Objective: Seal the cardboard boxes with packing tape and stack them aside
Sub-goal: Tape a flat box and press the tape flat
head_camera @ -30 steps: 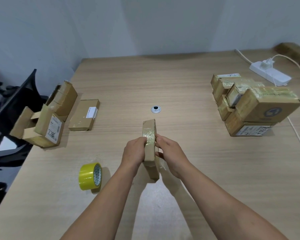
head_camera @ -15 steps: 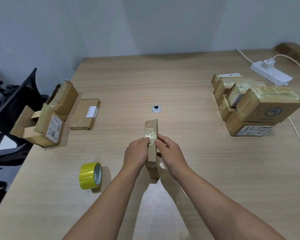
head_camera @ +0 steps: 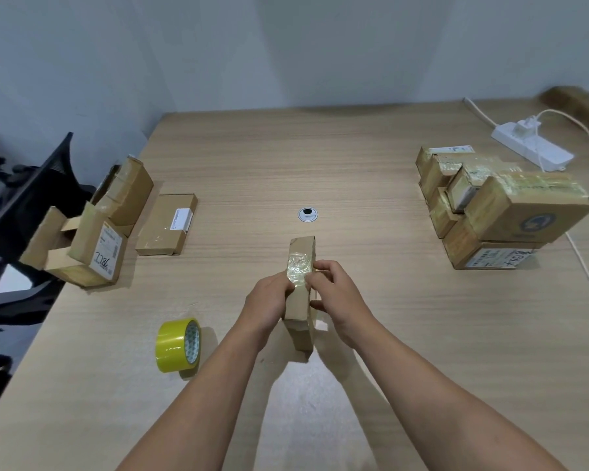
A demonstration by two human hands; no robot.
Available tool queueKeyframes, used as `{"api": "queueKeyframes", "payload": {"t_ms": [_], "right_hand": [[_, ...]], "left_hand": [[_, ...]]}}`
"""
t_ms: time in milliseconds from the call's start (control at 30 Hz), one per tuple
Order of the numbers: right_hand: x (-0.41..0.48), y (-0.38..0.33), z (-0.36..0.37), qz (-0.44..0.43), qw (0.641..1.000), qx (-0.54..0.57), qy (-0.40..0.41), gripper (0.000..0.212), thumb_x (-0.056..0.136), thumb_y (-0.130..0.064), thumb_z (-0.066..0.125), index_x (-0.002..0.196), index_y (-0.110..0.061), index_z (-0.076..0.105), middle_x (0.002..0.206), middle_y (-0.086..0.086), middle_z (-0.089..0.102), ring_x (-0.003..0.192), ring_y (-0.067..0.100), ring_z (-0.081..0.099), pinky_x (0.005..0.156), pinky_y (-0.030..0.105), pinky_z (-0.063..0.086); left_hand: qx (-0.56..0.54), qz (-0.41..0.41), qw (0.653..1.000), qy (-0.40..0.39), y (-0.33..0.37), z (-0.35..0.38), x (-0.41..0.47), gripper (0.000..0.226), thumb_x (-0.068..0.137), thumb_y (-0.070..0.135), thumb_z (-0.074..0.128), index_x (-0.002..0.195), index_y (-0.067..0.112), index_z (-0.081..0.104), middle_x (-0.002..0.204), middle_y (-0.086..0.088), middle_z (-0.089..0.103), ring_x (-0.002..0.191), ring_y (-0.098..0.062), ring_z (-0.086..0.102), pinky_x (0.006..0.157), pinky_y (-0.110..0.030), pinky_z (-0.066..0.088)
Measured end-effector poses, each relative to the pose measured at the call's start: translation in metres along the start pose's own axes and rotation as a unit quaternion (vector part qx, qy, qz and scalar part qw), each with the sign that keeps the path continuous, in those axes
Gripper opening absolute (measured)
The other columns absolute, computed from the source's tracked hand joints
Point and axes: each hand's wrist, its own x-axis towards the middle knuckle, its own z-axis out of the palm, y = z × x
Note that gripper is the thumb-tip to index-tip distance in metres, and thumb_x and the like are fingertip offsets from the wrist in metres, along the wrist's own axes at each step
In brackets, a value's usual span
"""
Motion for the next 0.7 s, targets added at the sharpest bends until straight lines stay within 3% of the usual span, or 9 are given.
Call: {"api": "queueKeyframes", "payload": {"t_ms": [67,167,233,333,500,567,700], "right_hand": [[0.000,-0.003,0.002,-0.002,1.000,-0.019,0.016,0.066,0.070,-0.061,0.068,0.125,-0.026,0.058,0.115,-0.007,0.066,0.106,0.010,0.066,0.097,0.040,0.054],[0.000,-0.008,0.003,-0.022,0.996,-0.068,0.052,0.035,0.092,-0.046,0.062,0.120,-0.024,0.063,0.112,-0.006,0.067,0.103,0.011,0.065,0.093,0.034,0.053],[-0.002,-0.007,0.004,-0.040,0.994,-0.084,0.058,0.024,0.099,-0.041,0.055,0.111,-0.023,0.067,0.111,-0.002,0.067,0.101,0.014,0.064,0.089,0.034,0.052],[-0.004,-0.004,0.005,-0.065,0.992,-0.099,0.053,0.026,0.101,-0.039,0.050,0.109,-0.024,0.069,0.109,0.001,0.067,0.100,0.016,0.064,0.089,0.037,0.053],[-0.005,-0.003,-0.003,-0.044,0.995,-0.065,0.055,0.027,0.102,-0.036,0.051,0.119,-0.025,0.068,0.108,-0.004,0.070,0.101,0.016,0.067,0.092,0.040,0.054],[-0.005,-0.003,-0.012,-0.020,0.998,-0.022,0.058,0.029,0.100,-0.033,0.055,0.127,-0.026,0.063,0.107,-0.005,0.071,0.101,0.016,0.069,0.095,0.043,0.055],[-0.009,-0.004,-0.034,0.033,0.995,0.050,0.075,0.033,0.092,-0.021,0.053,0.122,-0.028,0.064,0.102,0.000,0.075,0.090,0.023,0.074,0.087,0.049,0.060]], "left_hand": [[-0.019,-0.005,1.000,0.001,0.001,0.002,0.003,0.035,0.089,0.035,0.052,0.060,0.028,0.071,0.065,0.011,0.065,0.070,-0.016,0.059,0.069,-0.033,0.045],[0.013,0.024,1.000,0.004,-0.004,0.006,0.008,0.033,0.097,0.046,0.052,0.092,0.031,0.080,0.088,0.011,0.076,0.090,-0.013,0.071,0.081,-0.034,0.054],[0.032,0.032,0.999,0.014,-0.007,0.006,0.007,0.035,0.100,0.045,0.048,0.100,0.030,0.079,0.094,0.008,0.077,0.096,-0.014,0.071,0.089,-0.038,0.055],[0.031,0.037,0.999,-0.006,-0.009,0.005,0.005,0.036,0.103,0.039,0.043,0.103,0.031,0.078,0.098,0.007,0.077,0.100,-0.014,0.071,0.096,-0.044,0.054],[-0.053,0.020,0.998,-0.027,-0.014,0.008,0.000,0.035,0.106,0.027,0.040,0.119,0.026,0.073,0.116,0.009,0.073,0.115,-0.005,0.064,0.092,-0.034,0.053],[-0.086,0.010,0.996,0.008,-0.021,0.010,-0.003,0.032,0.105,0.026,0.042,0.113,0.025,0.073,0.115,0.009,0.073,0.114,-0.005,0.063,0.089,-0.033,0.051],[-0.112,-0.021,0.989,0.089,-0.034,0.013,-0.003,0.027,0.104,0.023,0.045,0.083,0.028,0.061,0.090,0.015,0.060,0.083,0.002,0.055,0.082,-0.027,0.046]]}}
